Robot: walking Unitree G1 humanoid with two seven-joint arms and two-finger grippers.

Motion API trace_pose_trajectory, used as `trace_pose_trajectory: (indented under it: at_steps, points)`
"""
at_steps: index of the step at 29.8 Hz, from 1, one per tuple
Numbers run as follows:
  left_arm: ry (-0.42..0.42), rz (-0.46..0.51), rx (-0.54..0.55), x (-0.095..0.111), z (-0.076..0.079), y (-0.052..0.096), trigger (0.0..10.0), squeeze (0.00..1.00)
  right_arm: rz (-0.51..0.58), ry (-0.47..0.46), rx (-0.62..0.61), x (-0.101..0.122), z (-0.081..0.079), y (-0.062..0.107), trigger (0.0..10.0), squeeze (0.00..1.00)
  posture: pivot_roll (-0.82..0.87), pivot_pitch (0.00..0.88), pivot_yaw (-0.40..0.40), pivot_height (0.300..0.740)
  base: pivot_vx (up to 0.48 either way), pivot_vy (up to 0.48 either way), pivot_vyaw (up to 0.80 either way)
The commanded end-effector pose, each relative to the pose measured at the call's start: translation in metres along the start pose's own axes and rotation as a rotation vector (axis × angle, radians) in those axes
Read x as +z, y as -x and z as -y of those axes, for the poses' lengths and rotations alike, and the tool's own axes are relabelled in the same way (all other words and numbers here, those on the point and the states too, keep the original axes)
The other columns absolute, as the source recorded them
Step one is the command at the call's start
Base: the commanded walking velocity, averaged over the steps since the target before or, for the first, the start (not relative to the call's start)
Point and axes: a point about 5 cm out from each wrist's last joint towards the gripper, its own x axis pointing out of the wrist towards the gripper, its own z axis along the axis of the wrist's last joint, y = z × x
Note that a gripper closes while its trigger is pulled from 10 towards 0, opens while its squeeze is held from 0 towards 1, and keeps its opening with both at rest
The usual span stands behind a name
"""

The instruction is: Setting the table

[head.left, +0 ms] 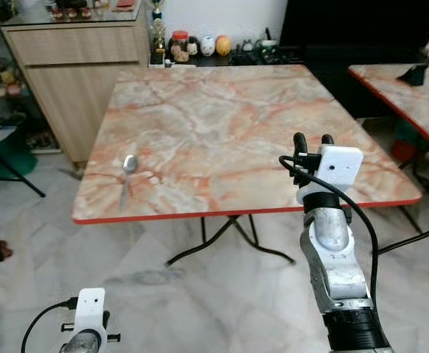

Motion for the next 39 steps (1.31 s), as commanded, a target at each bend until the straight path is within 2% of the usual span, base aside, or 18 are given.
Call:
trace_pose_trajectory:
  at_steps: [1, 39]
  points:
    - [-0.007, -0.006, 0.007, -0.0004, -0.0020, -0.0001, 10.0, 0.00, 0.007, -0.008, -0.011, 0.0015, 0.0036, -0.0004, 10.0, 0.00, 0.01, 0.000, -0.004, 0.740, 0.000, 0.405, 0.00]
    - [-0.010, 0.001, 0.013, 0.0020, -0.0045, -0.0006, 10.0, 0.00, 0.005, -0.006, -0.018, 0.0016, 0.0031, -0.0008, 10.0, 0.00, 0.02, 0.000, 0.001, 0.740, 0.000, 0.393, 0.00]
